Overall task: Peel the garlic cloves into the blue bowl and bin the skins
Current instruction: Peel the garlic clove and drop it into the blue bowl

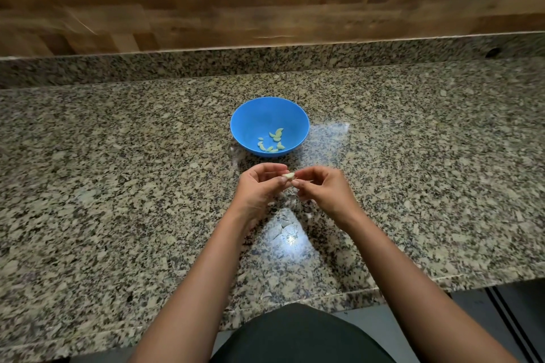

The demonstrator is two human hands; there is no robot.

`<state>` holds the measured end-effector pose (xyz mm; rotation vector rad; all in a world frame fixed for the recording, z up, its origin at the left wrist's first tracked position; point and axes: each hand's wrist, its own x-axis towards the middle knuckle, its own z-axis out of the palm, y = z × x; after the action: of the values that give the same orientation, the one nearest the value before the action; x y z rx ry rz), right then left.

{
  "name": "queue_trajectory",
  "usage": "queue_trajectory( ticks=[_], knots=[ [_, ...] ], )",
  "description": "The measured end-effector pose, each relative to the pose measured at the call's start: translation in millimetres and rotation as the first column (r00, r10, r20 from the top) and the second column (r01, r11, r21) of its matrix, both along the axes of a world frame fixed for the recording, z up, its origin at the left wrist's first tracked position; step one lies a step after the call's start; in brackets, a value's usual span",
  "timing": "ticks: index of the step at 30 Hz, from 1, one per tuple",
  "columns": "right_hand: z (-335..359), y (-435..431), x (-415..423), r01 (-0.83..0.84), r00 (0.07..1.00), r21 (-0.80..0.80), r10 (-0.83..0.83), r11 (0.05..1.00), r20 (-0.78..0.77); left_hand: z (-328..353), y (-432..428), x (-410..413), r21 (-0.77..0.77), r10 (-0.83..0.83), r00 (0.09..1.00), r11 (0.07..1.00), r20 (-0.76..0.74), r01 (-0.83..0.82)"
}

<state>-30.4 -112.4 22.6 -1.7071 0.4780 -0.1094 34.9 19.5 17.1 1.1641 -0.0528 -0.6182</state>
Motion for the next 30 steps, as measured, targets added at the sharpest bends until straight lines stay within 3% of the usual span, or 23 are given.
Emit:
queue_trajectory(
  ticks=[7,13,25,30],
  knots=[
    [2.6,1.4,3.1,0.057,0.998,0.194,-0.057,0.979,-0.005,-4.3,-1.9,0.8,0.156,-0.033,0.990,0.988,0.139,0.011],
    [1.1,0.6,5.5,0.050,0.999,0.108,-0.049,0.993,-0.006,-5.1,-3.3,-0.1,0.163,-0.020,0.986,0.987,0.166,-0.008],
    [5.6,-3.1,3.9,-0.002,0.998,0.229,0.018,0.973,-0.064,-3.4,-1.7,0.5,0.149,-0.045,0.985,0.989,0.165,0.020],
    [9.3,-0.8,4.9,0.066,0.992,0.464,-0.008,0.883,-0.127,-1.7,-2.7,1.9,0.087,-0.037,0.996,0.996,0.086,0.029]
  ],
)
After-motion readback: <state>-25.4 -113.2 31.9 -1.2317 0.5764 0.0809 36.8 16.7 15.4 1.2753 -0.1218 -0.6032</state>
